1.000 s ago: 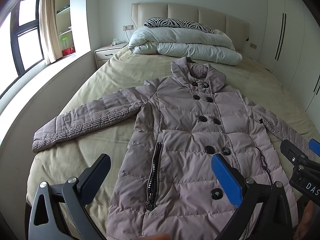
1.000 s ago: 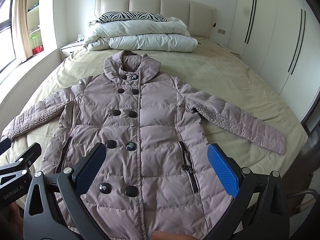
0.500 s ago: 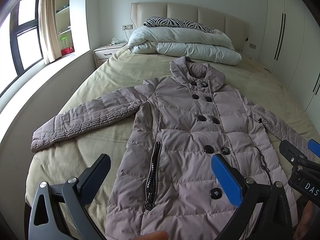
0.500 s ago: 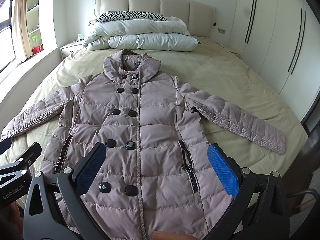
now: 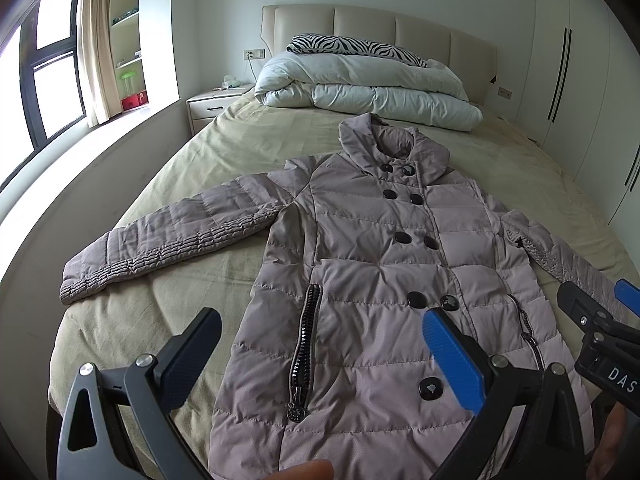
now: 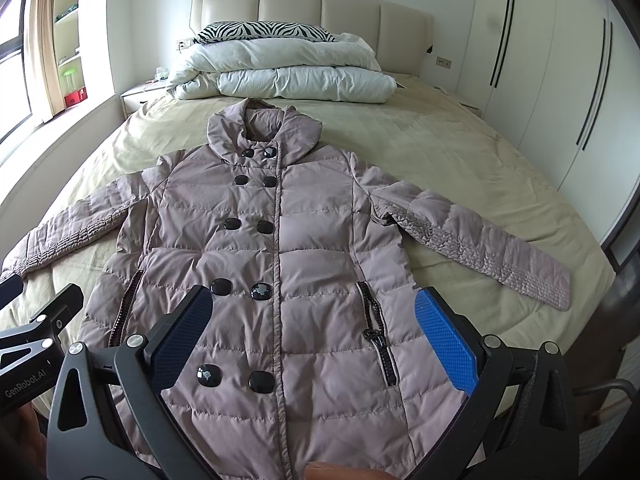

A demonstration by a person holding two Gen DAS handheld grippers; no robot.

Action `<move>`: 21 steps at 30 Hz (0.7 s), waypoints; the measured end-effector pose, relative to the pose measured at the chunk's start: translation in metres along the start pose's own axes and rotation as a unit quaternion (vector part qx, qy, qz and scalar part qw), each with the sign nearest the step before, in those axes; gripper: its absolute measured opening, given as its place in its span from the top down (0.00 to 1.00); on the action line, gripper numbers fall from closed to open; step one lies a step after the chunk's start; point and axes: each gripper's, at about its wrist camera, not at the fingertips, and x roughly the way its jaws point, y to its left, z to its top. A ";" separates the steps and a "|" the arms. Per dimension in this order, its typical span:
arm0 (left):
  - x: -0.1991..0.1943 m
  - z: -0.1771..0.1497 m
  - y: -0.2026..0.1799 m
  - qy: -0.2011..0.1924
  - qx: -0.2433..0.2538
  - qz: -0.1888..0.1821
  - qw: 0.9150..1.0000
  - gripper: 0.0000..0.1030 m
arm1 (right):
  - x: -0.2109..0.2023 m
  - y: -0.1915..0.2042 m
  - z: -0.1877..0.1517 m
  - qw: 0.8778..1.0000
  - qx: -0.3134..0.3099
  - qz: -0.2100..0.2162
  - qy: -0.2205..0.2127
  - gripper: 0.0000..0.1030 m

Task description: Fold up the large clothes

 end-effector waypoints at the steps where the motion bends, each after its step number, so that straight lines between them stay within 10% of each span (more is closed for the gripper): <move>1: 0.000 0.000 0.000 -0.001 -0.001 -0.001 1.000 0.00 | 0.000 0.000 0.000 1.000 0.000 0.000 0.000 0.00; 21: 0.016 -0.006 -0.009 0.012 -0.009 -0.016 1.000 0.00 | 0.017 -0.020 -0.008 1.000 0.021 0.011 0.004 0.00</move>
